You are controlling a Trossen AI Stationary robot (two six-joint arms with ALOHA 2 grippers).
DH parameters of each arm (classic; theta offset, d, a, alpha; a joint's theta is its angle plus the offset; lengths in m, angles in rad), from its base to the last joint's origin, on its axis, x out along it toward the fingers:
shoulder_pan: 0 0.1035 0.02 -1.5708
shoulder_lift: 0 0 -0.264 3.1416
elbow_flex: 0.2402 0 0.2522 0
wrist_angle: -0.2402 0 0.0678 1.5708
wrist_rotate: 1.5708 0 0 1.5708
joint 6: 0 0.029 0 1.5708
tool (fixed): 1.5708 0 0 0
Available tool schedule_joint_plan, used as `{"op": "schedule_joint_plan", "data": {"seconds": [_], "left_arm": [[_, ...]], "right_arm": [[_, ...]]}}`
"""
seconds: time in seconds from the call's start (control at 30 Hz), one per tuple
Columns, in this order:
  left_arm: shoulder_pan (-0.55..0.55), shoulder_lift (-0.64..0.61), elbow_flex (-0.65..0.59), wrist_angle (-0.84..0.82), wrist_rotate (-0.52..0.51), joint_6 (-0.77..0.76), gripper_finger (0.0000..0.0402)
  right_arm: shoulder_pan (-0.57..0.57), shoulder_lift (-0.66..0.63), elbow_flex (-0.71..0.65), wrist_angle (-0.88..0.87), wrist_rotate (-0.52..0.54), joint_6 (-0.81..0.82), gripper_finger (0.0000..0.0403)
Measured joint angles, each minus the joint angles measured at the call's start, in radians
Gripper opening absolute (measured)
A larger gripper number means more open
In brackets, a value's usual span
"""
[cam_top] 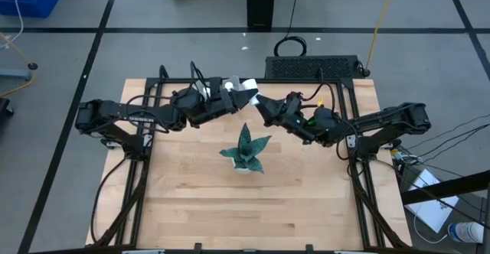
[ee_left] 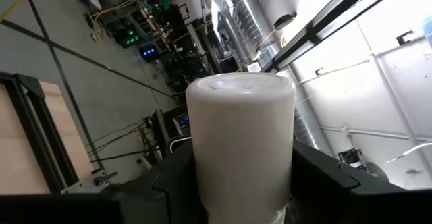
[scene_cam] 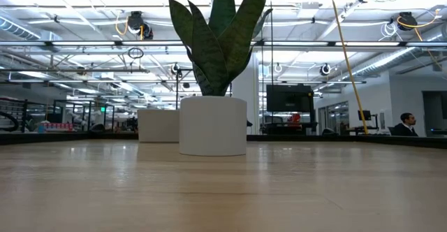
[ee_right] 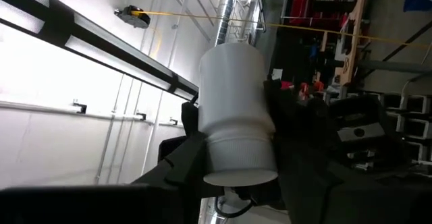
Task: Pick and place pill bottles into a basket
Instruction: Put the white medicine bottle into the gray bin
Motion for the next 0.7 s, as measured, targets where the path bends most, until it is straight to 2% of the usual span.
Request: {"op": "schedule_joint_plan", "data": {"seconds": [0.3,0.57,0.7], "left_arm": [[0.0,0.0,0.0,-0.004,-0.005,0.011,0.0256],[0.012,-0.02,0.0,0.046,-0.008,0.093,0.0285],[0.026,-0.064,0.0,0.029,-0.008,0.149,0.0291]], "right_arm": [[0.001,0.002,0.0,0.001,-0.023,-0.012,0.0138],[0.004,-0.016,0.0,0.0,-0.023,-0.061,0.0139],[0.006,-0.068,-0.014,-0.045,-0.034,-0.116,0.0139]]}}
